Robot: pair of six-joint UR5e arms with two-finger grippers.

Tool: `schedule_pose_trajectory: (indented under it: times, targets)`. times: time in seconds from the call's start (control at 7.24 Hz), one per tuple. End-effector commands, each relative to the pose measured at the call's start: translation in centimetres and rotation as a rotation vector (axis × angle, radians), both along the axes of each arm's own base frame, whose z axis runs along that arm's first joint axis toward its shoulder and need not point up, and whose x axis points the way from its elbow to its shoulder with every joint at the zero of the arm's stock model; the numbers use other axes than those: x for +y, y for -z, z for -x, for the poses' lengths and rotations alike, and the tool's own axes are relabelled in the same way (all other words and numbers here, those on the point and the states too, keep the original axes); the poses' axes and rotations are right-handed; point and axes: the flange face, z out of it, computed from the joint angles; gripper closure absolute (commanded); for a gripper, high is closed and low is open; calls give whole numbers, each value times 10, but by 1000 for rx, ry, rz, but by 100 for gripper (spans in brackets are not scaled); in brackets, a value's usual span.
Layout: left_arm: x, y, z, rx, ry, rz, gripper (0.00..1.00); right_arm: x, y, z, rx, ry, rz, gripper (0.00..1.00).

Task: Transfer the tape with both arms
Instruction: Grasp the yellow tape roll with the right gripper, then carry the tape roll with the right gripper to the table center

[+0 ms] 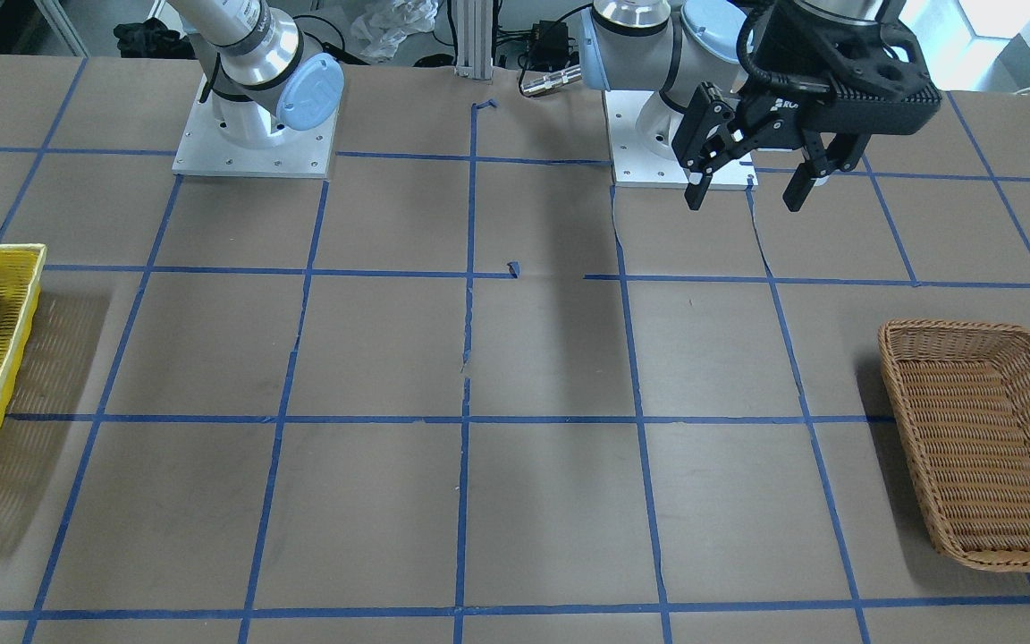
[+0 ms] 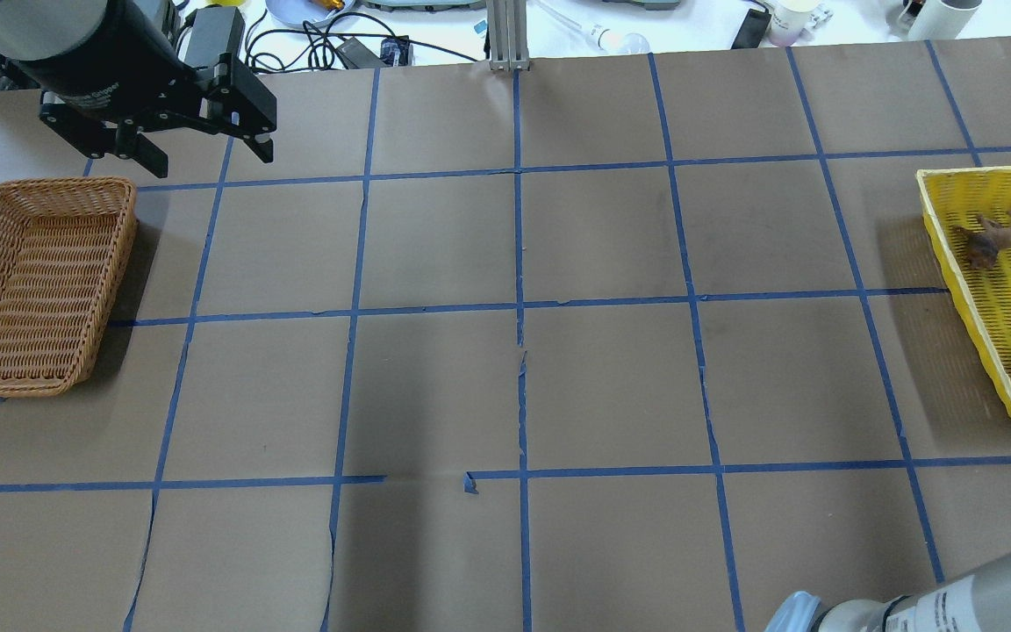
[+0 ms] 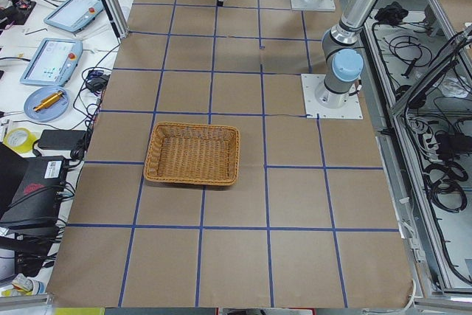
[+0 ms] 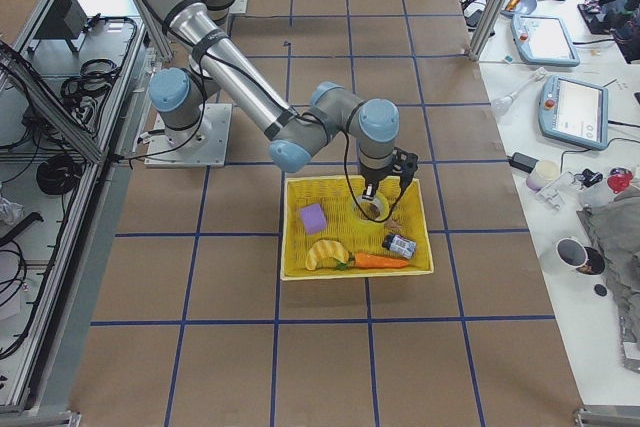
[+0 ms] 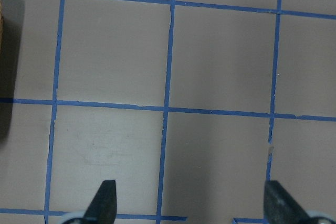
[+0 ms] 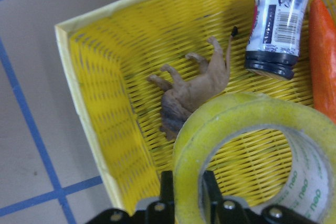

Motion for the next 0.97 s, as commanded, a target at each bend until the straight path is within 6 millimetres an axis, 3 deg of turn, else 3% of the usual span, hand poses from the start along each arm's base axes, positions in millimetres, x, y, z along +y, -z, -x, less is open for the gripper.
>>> schedule_pose_trajectory:
  times: [0.0,0.14,0.28,0.41,0.69,0.83]
  targets:
    - [0,1,0,2,-1,-1,0,-17,-47,-117,-18,85,2,100]
    - [0,1,0,0,-1,-3,0,-37,-45,-212,-41,145,8,100]
    - [0,0,0,3,0,0,0,-57,-41,-293,-61,196,11,100]
    - [0,0,0,3,-2,0,0,-71,-34,-359,-79,264,2,100]
    - [0,0,0,5,-2,0,0,-65,-13,-460,-111,376,-2,100]
    - [0,0,1,8,0,2,0,-49,-5,-502,-117,434,-22,100]
